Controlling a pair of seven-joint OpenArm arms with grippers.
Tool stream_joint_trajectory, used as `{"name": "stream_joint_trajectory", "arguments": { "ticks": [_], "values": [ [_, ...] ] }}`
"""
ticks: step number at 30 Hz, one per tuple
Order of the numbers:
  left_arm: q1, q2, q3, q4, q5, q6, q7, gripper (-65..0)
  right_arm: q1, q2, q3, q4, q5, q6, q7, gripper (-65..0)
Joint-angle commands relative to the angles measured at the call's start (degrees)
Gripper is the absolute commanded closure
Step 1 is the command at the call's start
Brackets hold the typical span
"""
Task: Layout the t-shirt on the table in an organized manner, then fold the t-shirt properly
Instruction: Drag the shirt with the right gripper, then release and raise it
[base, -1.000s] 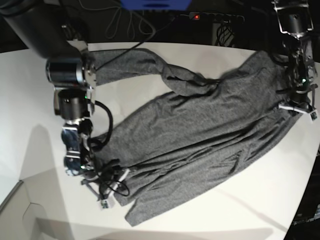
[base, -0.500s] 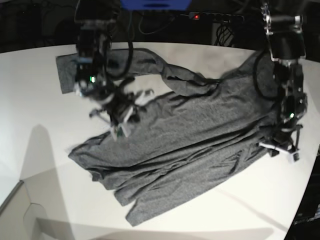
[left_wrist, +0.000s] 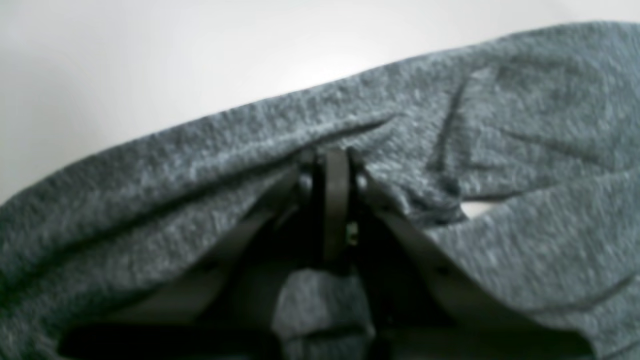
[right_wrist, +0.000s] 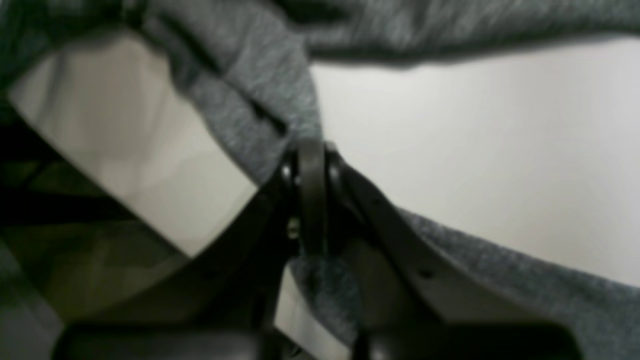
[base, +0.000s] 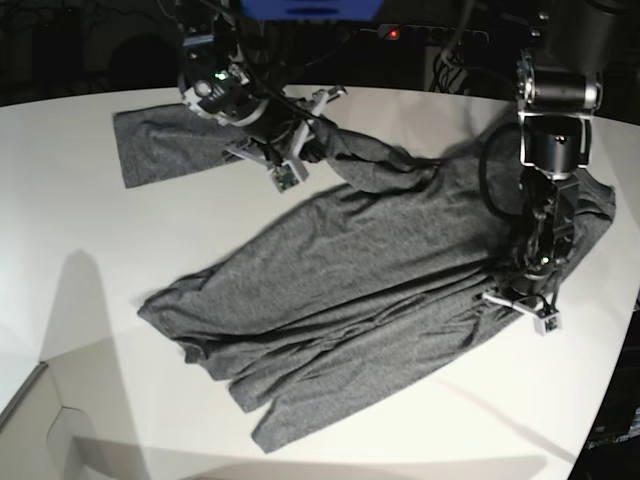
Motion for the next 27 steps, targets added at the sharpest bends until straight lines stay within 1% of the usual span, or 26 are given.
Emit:
{"name": "stream_joint_trajectory", "arguments": {
  "ticks": [1, 3, 6, 7, 9, 12, 15, 18, 19, 21, 23, 27],
  "values": [
    [-1.6, -1.1, -0.2, 0.0, 0.1, 0.2, -0.5, -2.7, 0.1, -0.1, -0.2, -0.9, 0.9, 0.3, 1.3, 0.0],
    [-1.6, -1.7, -0.2, -1.4, 0.1, 0.2, -0.5, -2.7, 0.3, 1.0, 1.6, -3.8, 0.8, 0.3, 2.9, 0.0],
    [-1.4, -3.2, -0.2, -3.2, 0.1, 0.2, -0.7, -2.7, 2.2, 1.6, 4.8, -7.7, 0.8, 0.3, 5.2, 0.0],
    [-0.9, -3.6, -0.5, -3.4, 0.1, 0.2, -0.7, -2.7, 2.9, 1.7, 5.9, -9.0, 0.8, 0.3, 5.6, 0.0],
    [0.2, -4.6, -0.6, -3.0, 0.0, 0.2, -0.7, -2.7, 4.8, 3.2, 8.3, -11.6, 0.8, 0.3, 5.6, 0.0],
    [1.2, -5.7, -0.6, -2.8, -0.1, 0.2, -0.7, -2.7, 8.7, 4.6, 10.6, -16.4, 0.8, 0.3, 6.8, 0.0],
    [2.2, -6.1, -0.6, -2.7, -0.2, 0.2, -0.7, -2.7, 15.1, 6.9, 12.6, -22.3, 0.8, 0.3, 8.4, 0.0],
    [3.4, -6.3, -0.7, -2.7, -0.3, 0.2, -0.7, -2.7, 21.8, 9.4, 13.6, -28.4, 0.7, 0.3, 8.4, 0.0],
    [3.9, -6.9, -0.7, -2.6, -0.2, 0.2, -0.7, -2.7, 25.2, 10.3, 13.6, -31.1, 0.7, 0.3, 8.5, 0.0],
    [4.8, -7.3, -0.7, -2.4, -0.3, 0.2, -0.6, -2.7, 30.8, 11.9, 13.6, -37.3, 0.7, -1.0, 8.7, 0.0],
    [6.1, -7.8, -0.7, -0.9, -0.3, 0.2, -0.6, -2.7, 36.8, 13.3, 13.4, -43.2, 0.7, -3.7, 9.2, 0.0],
    [9.3, -9.9, -0.7, 5.7, -0.3, 0.2, -0.4, -2.7, 47.8, 14.9, 13.2, -56.1, 0.7, -8.4, 15.3, 0.0]
  ]
}}
